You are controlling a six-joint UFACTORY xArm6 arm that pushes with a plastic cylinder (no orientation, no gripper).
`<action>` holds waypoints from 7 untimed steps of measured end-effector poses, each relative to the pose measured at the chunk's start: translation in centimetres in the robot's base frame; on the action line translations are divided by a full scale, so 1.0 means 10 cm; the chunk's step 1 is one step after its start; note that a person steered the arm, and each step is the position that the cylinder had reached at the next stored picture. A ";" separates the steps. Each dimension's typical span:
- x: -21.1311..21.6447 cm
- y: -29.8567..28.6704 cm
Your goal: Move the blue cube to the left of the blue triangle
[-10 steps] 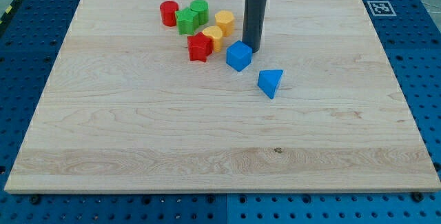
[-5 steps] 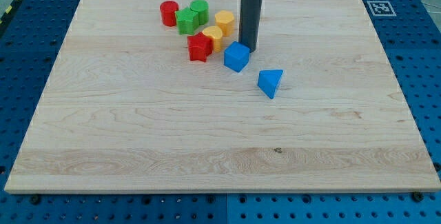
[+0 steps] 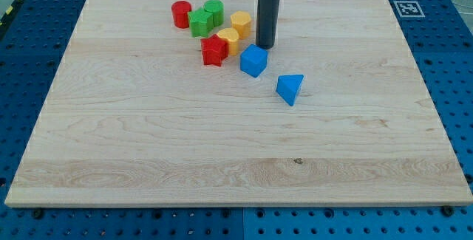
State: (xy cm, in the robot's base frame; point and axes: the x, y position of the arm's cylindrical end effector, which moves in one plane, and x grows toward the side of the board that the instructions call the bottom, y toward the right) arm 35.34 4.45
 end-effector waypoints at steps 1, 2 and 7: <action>0.16 -0.05; 0.38 -0.16; 0.54 -1.06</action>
